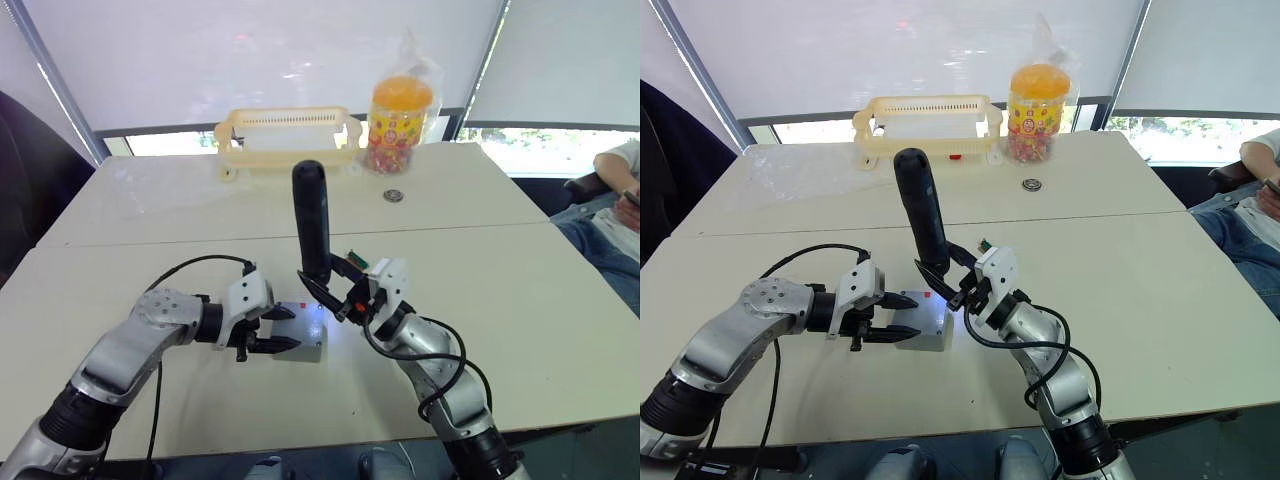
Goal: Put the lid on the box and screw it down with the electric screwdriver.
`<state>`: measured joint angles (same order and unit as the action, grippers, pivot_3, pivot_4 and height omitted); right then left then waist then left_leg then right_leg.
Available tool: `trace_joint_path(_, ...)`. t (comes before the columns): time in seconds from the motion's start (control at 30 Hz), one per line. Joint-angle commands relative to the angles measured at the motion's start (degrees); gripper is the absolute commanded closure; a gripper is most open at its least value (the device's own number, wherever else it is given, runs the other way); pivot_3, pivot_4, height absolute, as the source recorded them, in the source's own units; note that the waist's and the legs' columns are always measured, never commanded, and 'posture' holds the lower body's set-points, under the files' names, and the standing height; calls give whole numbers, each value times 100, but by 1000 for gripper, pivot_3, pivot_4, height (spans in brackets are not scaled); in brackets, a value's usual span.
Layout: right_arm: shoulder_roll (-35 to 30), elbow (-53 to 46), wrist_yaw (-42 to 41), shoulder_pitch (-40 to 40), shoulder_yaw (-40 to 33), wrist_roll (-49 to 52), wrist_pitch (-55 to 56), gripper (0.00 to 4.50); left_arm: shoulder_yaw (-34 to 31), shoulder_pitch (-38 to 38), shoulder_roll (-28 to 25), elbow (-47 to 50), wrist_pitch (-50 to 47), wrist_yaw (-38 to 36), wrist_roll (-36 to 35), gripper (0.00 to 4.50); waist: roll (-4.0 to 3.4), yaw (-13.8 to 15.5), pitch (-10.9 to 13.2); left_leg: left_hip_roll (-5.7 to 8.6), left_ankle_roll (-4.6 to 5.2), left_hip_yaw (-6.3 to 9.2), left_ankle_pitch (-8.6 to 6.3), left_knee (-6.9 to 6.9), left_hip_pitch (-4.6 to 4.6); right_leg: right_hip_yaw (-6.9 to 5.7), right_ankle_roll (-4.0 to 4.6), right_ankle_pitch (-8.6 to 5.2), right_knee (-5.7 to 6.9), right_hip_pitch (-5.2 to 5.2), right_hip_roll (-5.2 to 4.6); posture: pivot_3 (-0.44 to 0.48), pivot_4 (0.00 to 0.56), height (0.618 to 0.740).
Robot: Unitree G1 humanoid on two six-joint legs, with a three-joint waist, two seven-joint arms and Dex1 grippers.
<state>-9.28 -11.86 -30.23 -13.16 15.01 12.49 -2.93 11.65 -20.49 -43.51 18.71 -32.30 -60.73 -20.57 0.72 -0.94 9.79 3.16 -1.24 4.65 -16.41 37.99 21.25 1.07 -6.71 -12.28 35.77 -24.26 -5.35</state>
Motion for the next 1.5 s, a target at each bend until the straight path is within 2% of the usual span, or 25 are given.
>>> trace_joint_path(0.03,-63,615,-3,233,94,-217,-145,2756,38,-14,8,32,-66,23,34,2030,1,0,-2,0,0,0,0,0,0,0,0,0,0,0,0,0,150,740)
trace_joint_path(0.83,208,788,133,342,-70,70,-338,2756,63,10,24,-66,-63,5,87,2030,-1,-1,-41,-6,4,6,-3,-9,-17,-5,2,-3,-24,25,2,0,150,740)
trace_joint_path(0.97,184,749,1,328,-1,125,-350,2756,64,10,25,-71,-53,4,96,2030,-1,-3,-41,-8,6,7,-4,-15,-35,-5,2,-5,-33,44,2,0,150,740)
trace_joint_path(1.1,141,781,-95,326,87,51,-288,2756,56,16,16,-83,-42,-3,106,2030,2,-8,-43,-9,8,5,-5,-62,-100,-4,2,-41,-65,95,-2,0,150,740)
trace_joint_path(1.5,181,1049,-82,289,55,-42,-64,2756,0,40,-53,-44,-72,-19,93,2030,1,-12,-45,-11,7,7,-6,-81,-106,-4,8,-40,-63,91,-1,0,150,740)
